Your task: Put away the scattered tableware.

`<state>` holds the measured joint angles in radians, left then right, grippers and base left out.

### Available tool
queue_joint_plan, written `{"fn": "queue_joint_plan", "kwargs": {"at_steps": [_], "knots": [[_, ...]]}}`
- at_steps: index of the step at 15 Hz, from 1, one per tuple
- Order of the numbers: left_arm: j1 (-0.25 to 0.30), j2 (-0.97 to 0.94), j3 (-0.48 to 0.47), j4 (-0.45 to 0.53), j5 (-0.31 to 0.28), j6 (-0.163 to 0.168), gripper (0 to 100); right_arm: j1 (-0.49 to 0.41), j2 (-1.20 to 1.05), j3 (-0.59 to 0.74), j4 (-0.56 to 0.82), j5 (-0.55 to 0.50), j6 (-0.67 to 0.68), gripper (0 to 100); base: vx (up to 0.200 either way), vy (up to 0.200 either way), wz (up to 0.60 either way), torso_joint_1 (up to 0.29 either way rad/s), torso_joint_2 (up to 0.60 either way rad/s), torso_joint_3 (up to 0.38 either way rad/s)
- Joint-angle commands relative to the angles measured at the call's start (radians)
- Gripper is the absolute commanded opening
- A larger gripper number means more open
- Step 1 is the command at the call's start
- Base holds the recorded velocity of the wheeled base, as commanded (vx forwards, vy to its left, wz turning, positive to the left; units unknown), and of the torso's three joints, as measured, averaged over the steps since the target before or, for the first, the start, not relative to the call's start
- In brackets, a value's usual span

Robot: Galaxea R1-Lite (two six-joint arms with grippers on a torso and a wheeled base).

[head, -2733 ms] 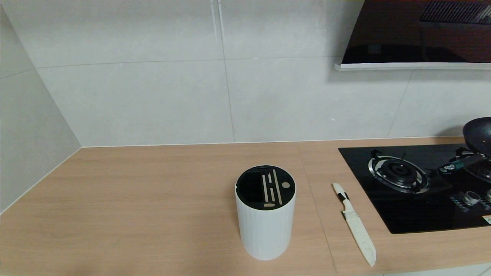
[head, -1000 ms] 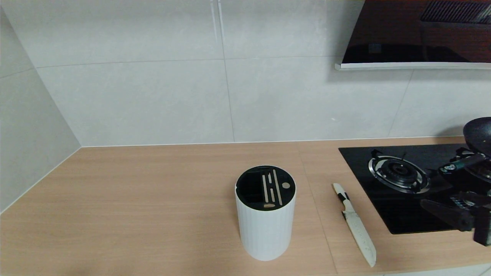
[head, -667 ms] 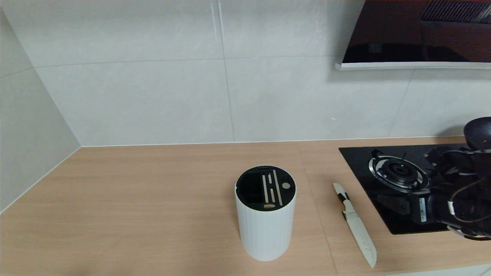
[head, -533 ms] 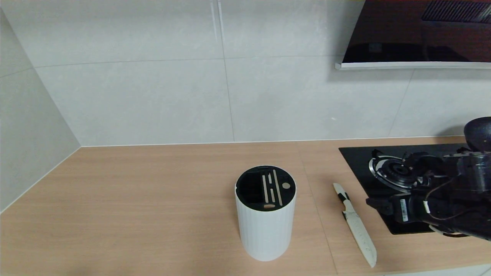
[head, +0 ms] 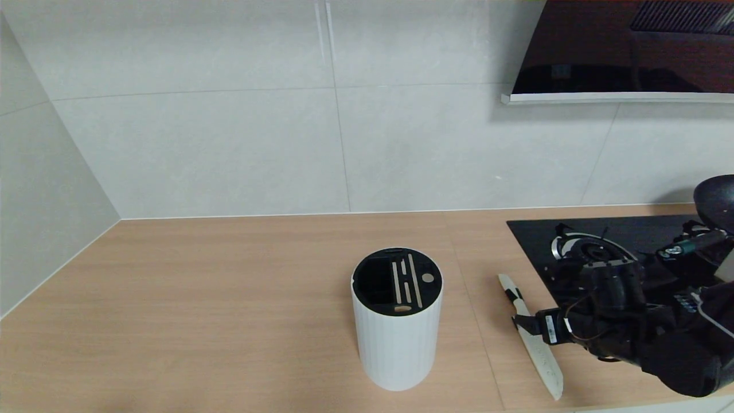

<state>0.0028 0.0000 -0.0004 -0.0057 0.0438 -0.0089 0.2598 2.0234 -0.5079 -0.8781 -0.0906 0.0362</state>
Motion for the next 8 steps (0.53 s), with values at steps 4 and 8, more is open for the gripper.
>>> {"fn": "queue_joint_plan", "kwargs": {"at_steps": [4,8], "knots": [[0.000,0.000,0.000,0.000,0.001,0.000,100,0.001,0.175,-0.027,-0.125,-0.006,0.001,100,0.000,0.000,0.00,0.000,0.00,0.000],[0.000,0.000,0.000,0.000,0.001,0.000,100,0.001,0.201,-0.047,-0.128,-0.012,0.004,100,0.000,0.000,0.00,0.000,0.00,0.000]]}}
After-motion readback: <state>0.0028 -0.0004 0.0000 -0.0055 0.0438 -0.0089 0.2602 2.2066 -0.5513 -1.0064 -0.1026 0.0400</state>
